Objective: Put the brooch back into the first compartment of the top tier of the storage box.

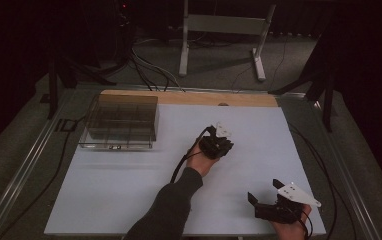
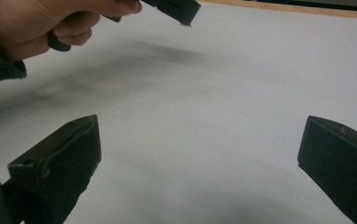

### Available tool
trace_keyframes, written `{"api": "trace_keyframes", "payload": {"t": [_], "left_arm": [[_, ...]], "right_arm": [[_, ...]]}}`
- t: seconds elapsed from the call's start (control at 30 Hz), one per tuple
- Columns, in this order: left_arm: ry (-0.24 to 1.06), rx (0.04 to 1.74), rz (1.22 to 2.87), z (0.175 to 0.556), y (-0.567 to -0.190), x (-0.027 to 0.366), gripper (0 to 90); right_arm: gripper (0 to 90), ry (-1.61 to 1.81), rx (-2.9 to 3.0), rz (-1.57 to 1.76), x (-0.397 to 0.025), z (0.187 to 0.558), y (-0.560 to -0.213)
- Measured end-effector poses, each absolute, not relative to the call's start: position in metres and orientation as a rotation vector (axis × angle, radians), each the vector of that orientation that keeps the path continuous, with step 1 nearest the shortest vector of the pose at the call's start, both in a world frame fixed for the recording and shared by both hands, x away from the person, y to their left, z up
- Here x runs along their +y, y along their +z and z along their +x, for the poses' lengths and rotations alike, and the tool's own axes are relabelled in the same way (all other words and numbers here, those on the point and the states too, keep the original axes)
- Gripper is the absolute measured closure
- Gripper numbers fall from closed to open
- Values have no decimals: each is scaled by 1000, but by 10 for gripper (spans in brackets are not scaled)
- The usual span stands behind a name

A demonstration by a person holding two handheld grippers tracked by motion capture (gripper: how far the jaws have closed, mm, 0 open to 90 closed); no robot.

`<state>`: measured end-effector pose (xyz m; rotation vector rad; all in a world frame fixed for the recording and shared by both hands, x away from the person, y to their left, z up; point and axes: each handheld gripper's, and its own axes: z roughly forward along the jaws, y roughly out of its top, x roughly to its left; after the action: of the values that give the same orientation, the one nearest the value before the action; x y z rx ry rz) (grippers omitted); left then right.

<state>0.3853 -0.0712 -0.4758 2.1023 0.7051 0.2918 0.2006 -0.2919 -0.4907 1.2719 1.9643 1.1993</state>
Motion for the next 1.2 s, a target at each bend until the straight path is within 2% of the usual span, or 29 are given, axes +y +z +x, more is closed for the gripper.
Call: {"api": "trace_keyframes", "payload": {"t": [1.2], "left_arm": [[380,808,2032,387,-430,20,828]], "right_arm": [[0,1194,1994,1255,-283,201,-493]]}}
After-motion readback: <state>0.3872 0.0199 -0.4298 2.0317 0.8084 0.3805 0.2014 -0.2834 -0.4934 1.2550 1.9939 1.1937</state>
